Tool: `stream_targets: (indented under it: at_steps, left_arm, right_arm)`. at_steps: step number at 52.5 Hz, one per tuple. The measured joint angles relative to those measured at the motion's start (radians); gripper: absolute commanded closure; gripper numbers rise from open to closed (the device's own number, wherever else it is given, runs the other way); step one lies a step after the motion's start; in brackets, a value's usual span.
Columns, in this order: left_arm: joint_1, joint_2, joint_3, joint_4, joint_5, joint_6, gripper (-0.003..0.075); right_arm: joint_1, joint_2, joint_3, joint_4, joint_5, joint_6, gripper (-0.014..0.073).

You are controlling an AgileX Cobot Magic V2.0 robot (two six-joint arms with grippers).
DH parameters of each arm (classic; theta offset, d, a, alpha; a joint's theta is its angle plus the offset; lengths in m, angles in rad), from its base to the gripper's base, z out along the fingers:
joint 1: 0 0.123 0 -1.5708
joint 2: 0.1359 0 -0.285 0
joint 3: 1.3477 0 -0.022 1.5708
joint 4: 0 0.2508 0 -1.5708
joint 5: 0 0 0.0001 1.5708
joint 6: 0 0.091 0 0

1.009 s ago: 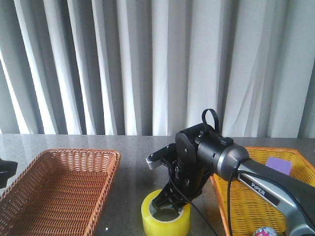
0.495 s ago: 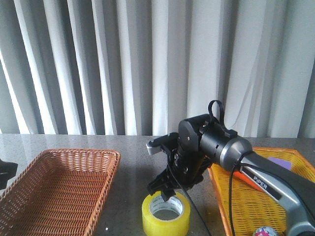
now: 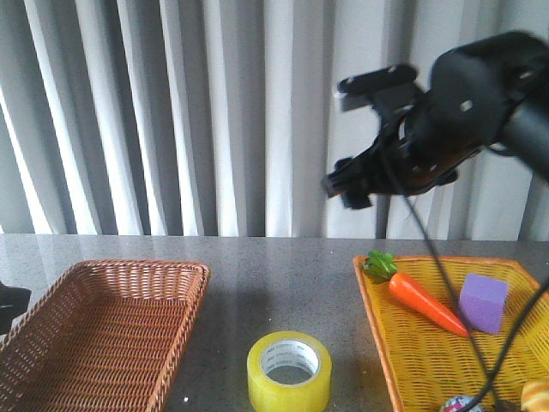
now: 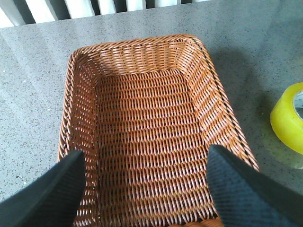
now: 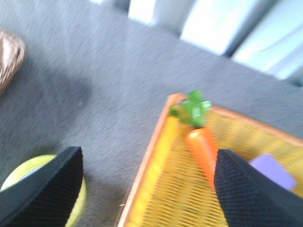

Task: Transfer tape with both arms
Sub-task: 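Open the right gripper and raise it away from the tape, then reach the left gripper down to the tape roll on the table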

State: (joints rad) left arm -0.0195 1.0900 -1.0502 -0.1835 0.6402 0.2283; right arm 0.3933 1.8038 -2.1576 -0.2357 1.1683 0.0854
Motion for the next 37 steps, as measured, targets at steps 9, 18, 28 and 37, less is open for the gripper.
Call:
stream_targets:
  at_steps: [9,18,28,37]
  left_arm:
    - [0.000,0.000,0.000,-0.036,0.000,-0.001,0.0197]
    - [-0.025,0.000,0.000,-0.048,-0.009,-0.001,0.0197]
    - [-0.094,0.000,0.000,-0.050,-0.027,0.000,0.0197]
    - [-0.152,0.009,-0.032,-0.050,-0.026,0.016,0.0197]
  right_arm:
    - [-0.125,-0.191,0.057,-0.010,-0.006,0.010,0.0222]
    - [-0.276,-0.379,0.265,-0.023,-0.075,0.005,0.0448]
    - [-0.353,-0.535,0.497,-0.023,-0.157,-0.026,0.0605]
    - [-0.354,-0.591,0.593,-0.021,-0.180,-0.027,0.0602]
